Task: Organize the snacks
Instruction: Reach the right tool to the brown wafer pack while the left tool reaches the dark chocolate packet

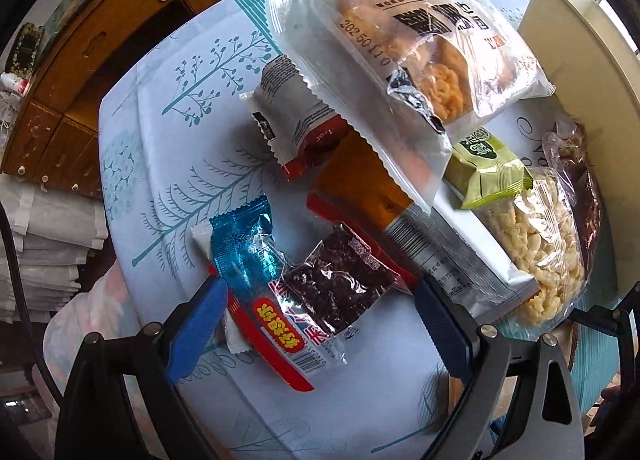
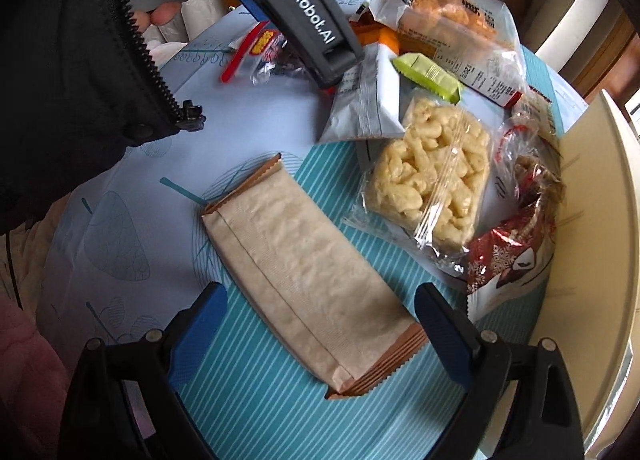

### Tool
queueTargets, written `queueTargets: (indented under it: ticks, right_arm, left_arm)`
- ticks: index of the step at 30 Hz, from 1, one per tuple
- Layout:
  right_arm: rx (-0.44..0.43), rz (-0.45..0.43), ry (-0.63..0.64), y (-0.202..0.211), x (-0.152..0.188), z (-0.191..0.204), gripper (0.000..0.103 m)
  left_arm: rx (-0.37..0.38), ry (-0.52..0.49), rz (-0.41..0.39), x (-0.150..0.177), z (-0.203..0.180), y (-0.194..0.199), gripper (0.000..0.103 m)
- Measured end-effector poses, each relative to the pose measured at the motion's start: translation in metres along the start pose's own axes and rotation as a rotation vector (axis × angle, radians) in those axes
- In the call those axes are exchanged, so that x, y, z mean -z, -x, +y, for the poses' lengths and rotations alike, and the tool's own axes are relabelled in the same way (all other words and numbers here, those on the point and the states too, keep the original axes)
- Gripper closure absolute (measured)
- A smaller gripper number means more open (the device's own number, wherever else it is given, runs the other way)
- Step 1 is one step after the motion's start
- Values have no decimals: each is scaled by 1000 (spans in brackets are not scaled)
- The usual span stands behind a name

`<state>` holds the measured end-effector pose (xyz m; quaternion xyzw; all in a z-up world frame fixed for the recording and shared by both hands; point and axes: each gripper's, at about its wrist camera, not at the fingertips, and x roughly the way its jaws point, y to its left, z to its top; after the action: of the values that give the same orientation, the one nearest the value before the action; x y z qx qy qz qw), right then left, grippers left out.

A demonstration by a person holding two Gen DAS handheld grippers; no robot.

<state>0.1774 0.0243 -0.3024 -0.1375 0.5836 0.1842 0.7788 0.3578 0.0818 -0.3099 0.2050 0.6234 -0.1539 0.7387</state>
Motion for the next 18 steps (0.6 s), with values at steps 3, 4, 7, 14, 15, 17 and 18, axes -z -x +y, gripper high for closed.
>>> queueTargets:
  ticks: [3,4,7,14,15,17,18]
  right_arm:
    - [-17,12,-5,-6,2,-5,9]
    - [-14,7,-3,-6,3,-6,11]
    - [-18,2,5,-7,1,-7,13]
    - [-23,-13,13,-2,0,-29,24]
    - [-24,-12,12,-2,0,-31,25]
    - [-27,-14,5,0,1,-33,29]
    - [-28,-13,-2,1,0,-33,30]
  left_arm:
    - [4,5,-2,-2,0,-2,9]
    - [7,6,-3,-2,0,-1,9]
    - [16,12,-6,2,4,-1,14]
    - [37,-21,-38,16,1,10,37]
    - [35,-31,-40,17,-2,12,41]
    - [56,-35,-35,18,-6,13,52]
    - [61,-24,-33,18,-6,13,53]
